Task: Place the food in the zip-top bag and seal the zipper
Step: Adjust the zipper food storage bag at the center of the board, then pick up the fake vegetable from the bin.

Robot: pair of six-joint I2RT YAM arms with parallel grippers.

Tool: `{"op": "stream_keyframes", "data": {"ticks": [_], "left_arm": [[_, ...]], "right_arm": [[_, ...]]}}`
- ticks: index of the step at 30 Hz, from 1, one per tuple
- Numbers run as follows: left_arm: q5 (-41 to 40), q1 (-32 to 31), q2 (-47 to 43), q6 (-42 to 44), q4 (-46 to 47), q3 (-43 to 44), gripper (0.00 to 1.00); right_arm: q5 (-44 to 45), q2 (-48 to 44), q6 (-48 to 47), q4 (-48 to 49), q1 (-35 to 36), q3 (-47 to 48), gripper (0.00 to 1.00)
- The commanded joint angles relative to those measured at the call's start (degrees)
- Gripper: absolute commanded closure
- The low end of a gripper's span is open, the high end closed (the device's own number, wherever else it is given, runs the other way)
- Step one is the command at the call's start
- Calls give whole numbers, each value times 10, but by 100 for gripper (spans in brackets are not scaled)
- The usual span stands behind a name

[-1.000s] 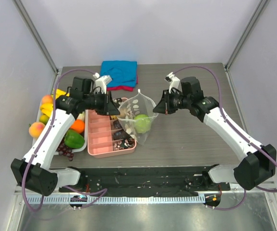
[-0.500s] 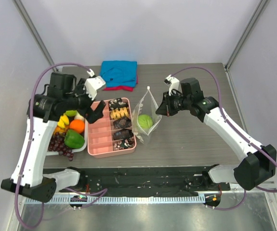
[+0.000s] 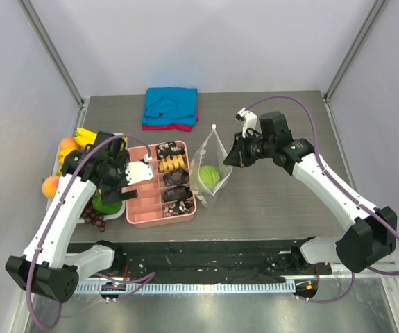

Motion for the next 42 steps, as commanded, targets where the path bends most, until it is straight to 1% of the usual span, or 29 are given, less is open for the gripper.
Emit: {"op": "stream_keyframes", "data": {"ticks": [1,3,8,10,14,17,18,22,23,24,25,26,28,29,31,32,34,35,36,37,38,39,40,41,42], "left_arm": [[-30,2,3,37,-167,-28,0],[-36,1,-3,47,-150,-60,0],[-50,1,-9,57,-132,-104,0],[-68,1,-13,64,-118,-128,0],[-85,-1,-25,75,-99,-152,2],[-86,-2,-28,76,-99,-146,9],[-84,-2,-25,75,-101,-141,17],[-57,-3,-26,62,-115,-91,35],[-45,-3,-26,61,-122,-65,44],[-42,-3,-25,58,-125,-50,47],[-28,-4,-25,57,-129,-16,52],[-20,-3,-23,57,-138,2,54],[3,-3,-11,46,-140,47,55],[33,-3,-5,20,-132,97,55],[97,-3,21,-22,-120,158,57],[159,-3,33,-73,-113,215,56],[219,-3,68,-148,-75,264,57],[257,-3,78,-214,-63,288,57],[313,-3,88,-252,-22,318,56],[343,-3,97,-289,3,325,56],[369,-3,105,-330,29,326,57],[414,-3,106,-408,66,310,58],[436,-3,103,-459,138,294,58],[459,-3,96,-498,184,277,58],[494,-3,90,-602,231,251,58]], "right_arm": [[-6,-2,-11,0,-1,21,99],[-8,2,-11,-1,-2,23,99],[-14,8,-11,-1,-2,29,99],[-16,12,-10,-1,-1,30,99],[-15,16,-10,-1,-1,34,99],[-17,17,-8,-1,-2,34,99],[-16,17,-8,-1,-1,34,99],[-15,16,-8,-1,-2,34,99],[-14,16,-9,-1,-1,34,99],[-15,16,-8,-1,-1,35,99],[-14,16,-8,-2,-1,35,99],[-15,16,-8,-1,-2,35,99],[-15,17,-7,-1,0,34,99],[-15,18,-6,0,-2,34,99],[-19,20,1,7,-2,33,99],[-23,23,4,12,-2,33,99],[-38,26,29,36,-2,34,99],[-44,38,42,49,0,36,99],[-63,46,57,61,-1,40,99],[-72,58,85,86,3,51,99],[-77,67,94,97,6,58,99],[-81,83,100,104,10,67,99],[-84,91,104,116,19,82,99],[-86,97,110,121,23,88,99],[-90,111,118,129,26,93,99]]}}
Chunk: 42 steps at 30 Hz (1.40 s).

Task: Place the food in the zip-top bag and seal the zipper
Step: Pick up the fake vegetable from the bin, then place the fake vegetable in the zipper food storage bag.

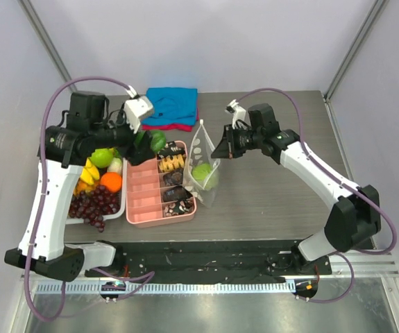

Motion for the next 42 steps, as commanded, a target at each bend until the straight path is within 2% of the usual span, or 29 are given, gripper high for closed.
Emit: {"op": "stream_keyframes", "data": {"ticks": [1,3,4,7,14,16,17,23,27,28,31,32,34,37,42], "left_arm": [[192,-2,-13,-356,287,-102,59],[213,-2,-32,-452,387,-161,59],[215,-7,-37,-529,484,-211,58],[186,-37,-36,-614,569,-255,57],[97,-125,10,-610,619,-298,53],[57,-124,25,-608,582,-300,54],[11,-118,27,-598,558,-298,55],[-19,-106,24,-584,511,-341,53],[-74,-109,39,-532,428,-302,50],[-75,-110,43,-522,419,-292,47],[-90,-123,68,-497,375,-247,28],[-92,-124,83,-493,367,-234,17],[-107,-124,93,-491,353,-202,0],[-115,-124,99,-471,341,-156,0],[-122,-98,93,-400,251,-68,0]], "right_arm": [[-41,33,55,87,20,56,99],[-44,45,73,94,22,63,99],[-44,46,74,96,22,63,99],[-42,40,78,94,23,55,99],[-39,10,87,92,23,31,99],[-33,5,82,83,20,27,99],[-30,-1,82,77,19,26,99],[-19,-15,113,68,2,5,99],[-14,-18,126,69,-4,3,99],[-15,-19,126,71,-6,3,99],[-21,-17,128,80,-6,4,99],[-23,-15,135,85,-6,4,99],[-30,-13,141,90,-7,4,99],[-37,-13,147,97,-10,4,99],[-39,-8,161,99,-31,3,99]]}}
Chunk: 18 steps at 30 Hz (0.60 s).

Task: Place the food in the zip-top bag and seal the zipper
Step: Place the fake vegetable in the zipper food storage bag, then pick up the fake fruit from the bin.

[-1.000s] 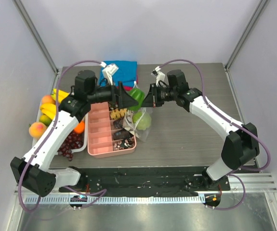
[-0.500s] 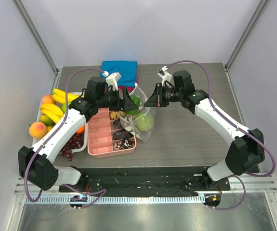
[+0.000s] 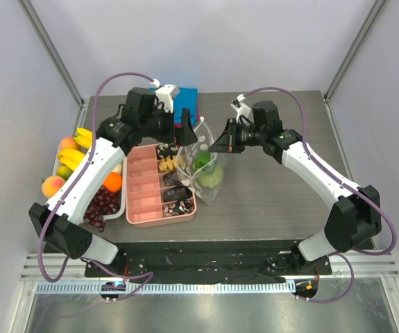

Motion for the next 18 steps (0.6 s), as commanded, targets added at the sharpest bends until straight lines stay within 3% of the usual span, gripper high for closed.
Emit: {"op": "stream_keyframes", "data": {"ticks": [1,5,9,18], "left_arm": [[-12,31,-20,104,-92,89,0],[39,135,-45,215,-189,114,0],[5,198,-68,348,-303,107,0],[-106,334,-97,530,-344,9,0]], "right_arm": [[-11,-15,20,31,-21,2,99],[-10,-16,14,31,-26,3,99],[-12,-12,8,31,-26,5,99],[-12,-14,-9,23,-26,2,99]]}}
